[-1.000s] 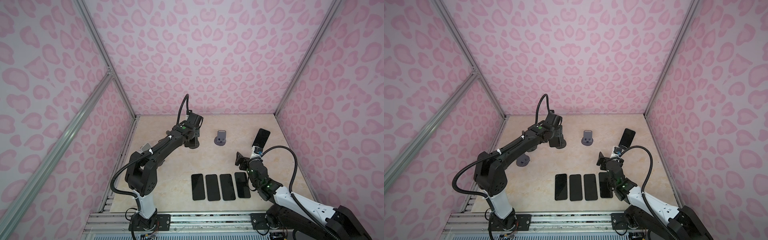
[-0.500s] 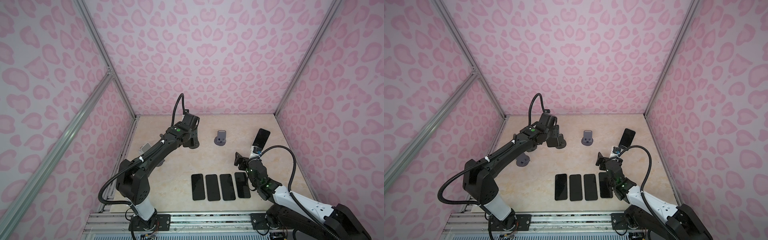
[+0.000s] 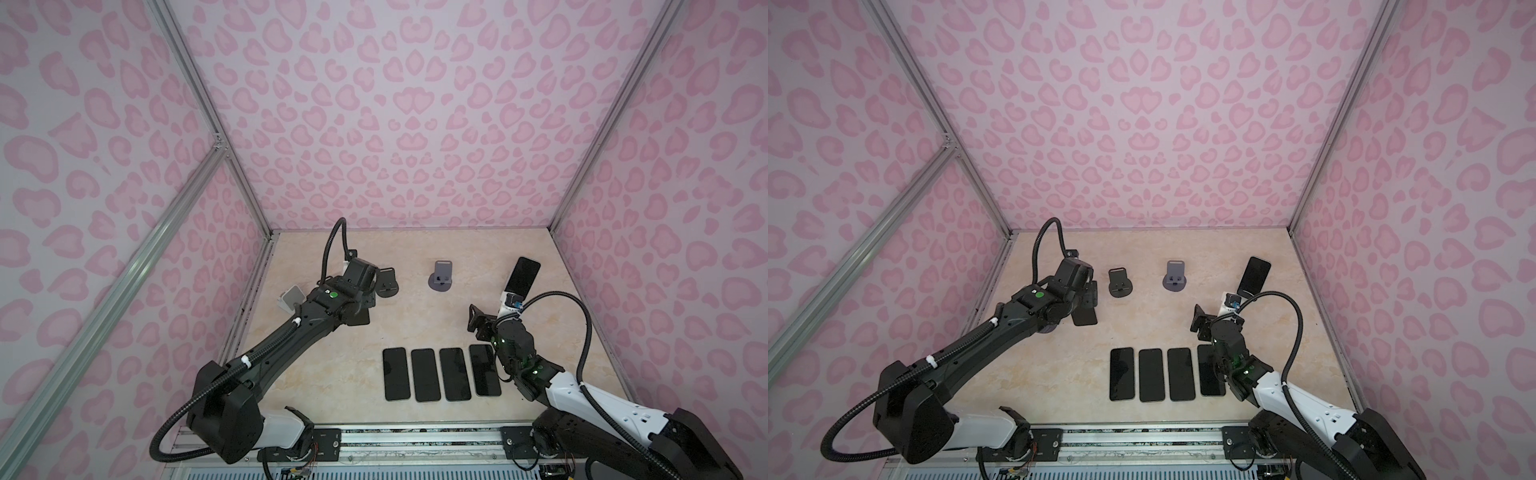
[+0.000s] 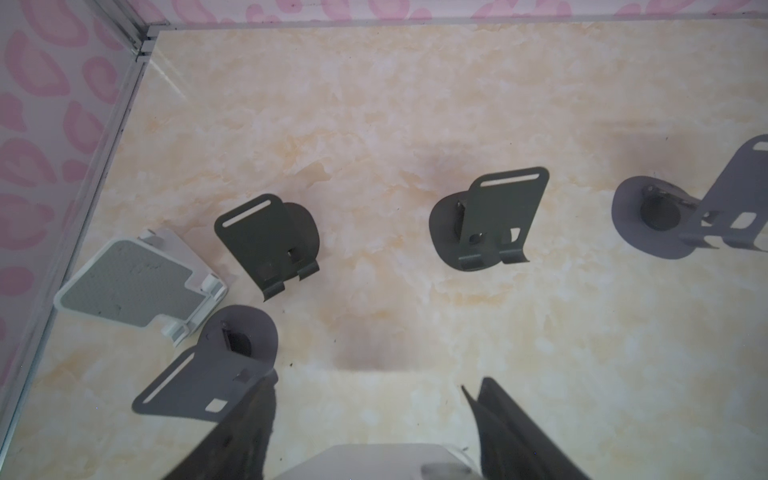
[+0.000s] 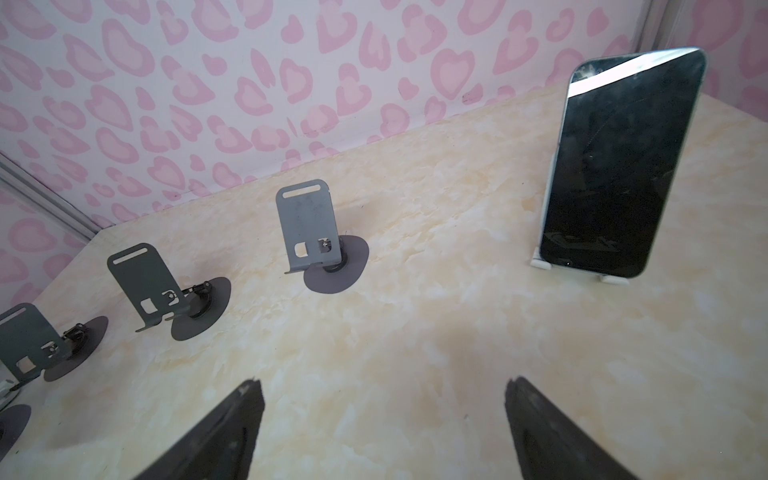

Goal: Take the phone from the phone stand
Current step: 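Carry the black phone toward the flat row of phones with the left gripper, then lower the black phone flat beside the teal-edged phone and open the left gripper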

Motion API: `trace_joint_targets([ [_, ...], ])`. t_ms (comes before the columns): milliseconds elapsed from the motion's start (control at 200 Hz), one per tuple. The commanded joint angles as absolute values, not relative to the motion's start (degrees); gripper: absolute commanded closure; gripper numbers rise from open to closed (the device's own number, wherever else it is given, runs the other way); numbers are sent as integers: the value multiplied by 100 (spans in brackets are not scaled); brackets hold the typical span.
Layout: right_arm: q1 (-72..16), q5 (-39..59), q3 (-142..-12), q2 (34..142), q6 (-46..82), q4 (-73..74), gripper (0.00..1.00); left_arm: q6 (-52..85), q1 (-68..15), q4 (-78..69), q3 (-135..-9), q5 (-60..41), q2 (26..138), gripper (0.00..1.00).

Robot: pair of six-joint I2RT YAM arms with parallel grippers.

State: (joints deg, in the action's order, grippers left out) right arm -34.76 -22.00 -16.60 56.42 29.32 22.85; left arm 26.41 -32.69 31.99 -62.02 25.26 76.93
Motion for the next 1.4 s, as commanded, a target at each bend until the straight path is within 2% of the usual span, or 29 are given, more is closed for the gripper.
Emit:
trace_joint_targets([
  [0,-3490,-2198,-1640,5636,2882,2461,7,2829,-3265,3427,-5895,2514,7312,55],
  [500,-3491,-2188,-1624,5564,2882,2415,7,2982,-3261,4884,-5394,1966,6377,55],
  [840,-3481,-2368,-1570,5248,2794,2294,7,3126,-3261,4973,-5177,1232,6506,55],
  [1395,-3488,-2347,-1580,5482,2779,2404,7,3104,-3498,4555,-4976,633,7081,57],
])
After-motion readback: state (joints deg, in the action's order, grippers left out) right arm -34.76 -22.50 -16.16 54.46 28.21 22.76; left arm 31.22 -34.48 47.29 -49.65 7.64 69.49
